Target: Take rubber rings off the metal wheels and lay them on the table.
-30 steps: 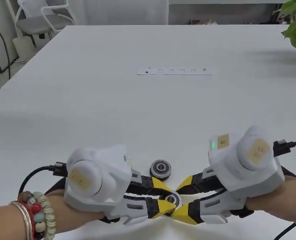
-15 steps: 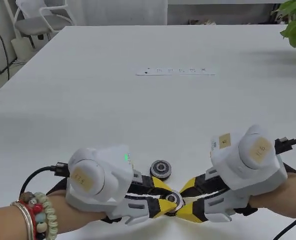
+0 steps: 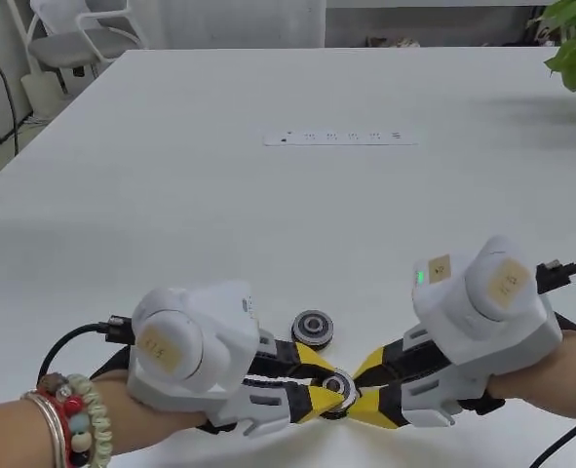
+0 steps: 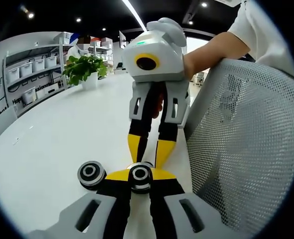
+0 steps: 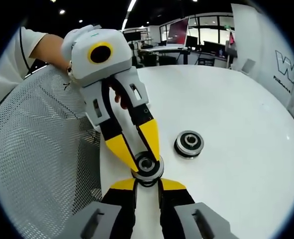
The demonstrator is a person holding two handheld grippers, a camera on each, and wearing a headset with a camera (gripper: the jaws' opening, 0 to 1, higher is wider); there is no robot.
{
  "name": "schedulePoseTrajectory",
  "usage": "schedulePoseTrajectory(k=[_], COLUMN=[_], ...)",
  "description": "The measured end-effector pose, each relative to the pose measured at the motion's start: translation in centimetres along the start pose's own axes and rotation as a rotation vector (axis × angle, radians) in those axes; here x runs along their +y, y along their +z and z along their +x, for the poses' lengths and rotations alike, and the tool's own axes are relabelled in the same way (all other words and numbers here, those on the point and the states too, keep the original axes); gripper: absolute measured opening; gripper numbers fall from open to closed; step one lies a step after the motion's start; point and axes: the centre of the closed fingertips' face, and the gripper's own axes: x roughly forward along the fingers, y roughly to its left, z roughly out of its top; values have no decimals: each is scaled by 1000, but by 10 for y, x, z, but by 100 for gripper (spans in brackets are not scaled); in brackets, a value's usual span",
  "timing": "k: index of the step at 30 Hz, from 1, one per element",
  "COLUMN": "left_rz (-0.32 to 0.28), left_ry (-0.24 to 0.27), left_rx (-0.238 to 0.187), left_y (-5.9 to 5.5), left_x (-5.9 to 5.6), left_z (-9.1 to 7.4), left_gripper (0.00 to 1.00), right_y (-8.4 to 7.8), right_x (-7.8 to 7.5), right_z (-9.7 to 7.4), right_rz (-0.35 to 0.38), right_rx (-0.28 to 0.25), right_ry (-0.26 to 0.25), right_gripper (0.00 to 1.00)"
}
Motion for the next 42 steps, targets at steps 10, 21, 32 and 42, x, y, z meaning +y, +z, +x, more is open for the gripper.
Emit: schedulePoseTrajectory(k=[10,21,32,42], left_rz=[0,-1,1,7], left_ry=[1,3,3,0], left_rx=[0,1,0,1], left_y=[0,0,0,0], left_x=[0,0,0,0], left_z=[1,1,1,2], left_gripper=[9,9,9,9], right_y=[3,-1,0,9], right_x=[0,0,0,-1], right_z=[4,0,10,7], right_rz=[2,-53,-90,-61], right_rx=[-15,18,38,-13], right_ry=[-17,-17,-46,-37], right_gripper=[22,13,29,24])
